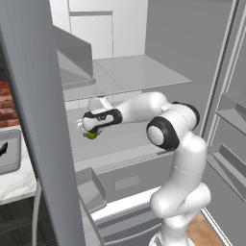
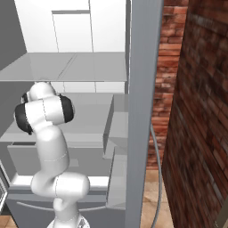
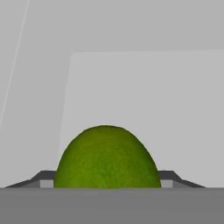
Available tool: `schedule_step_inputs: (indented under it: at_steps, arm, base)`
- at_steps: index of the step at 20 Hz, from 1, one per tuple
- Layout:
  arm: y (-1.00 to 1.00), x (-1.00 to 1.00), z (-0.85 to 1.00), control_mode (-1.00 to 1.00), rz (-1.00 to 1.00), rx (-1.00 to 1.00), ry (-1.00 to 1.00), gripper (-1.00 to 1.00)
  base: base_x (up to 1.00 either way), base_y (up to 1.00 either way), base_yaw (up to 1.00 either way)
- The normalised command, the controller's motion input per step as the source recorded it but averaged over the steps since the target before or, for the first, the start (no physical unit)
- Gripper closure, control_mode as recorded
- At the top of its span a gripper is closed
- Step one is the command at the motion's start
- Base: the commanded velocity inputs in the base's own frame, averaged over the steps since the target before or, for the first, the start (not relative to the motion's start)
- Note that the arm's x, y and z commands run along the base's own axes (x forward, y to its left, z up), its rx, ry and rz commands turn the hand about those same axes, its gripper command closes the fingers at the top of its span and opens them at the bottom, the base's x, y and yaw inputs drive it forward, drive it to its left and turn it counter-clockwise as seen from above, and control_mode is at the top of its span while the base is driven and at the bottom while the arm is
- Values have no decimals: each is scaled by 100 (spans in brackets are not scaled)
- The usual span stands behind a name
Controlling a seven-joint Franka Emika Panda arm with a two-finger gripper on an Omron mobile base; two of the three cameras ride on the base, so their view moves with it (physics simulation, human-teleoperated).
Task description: Place one lime and one fish in each tupperware on the nearby counter, to pack two identical lunches.
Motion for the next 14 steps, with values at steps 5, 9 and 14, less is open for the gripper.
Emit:
schedule_step_inputs:
  at_steps: [5, 9, 14]
  arm:
    - [0, -46, -39, -100, 0, -6, 1, 100]
    - [0, -53, 0, -100, 0, -2, -18, 100]
    - [0, -96, -7, -100, 0, -1, -25, 100]
  base:
    - [0, 0, 0]
    - [0, 0, 0]
    - [0, 0, 0]
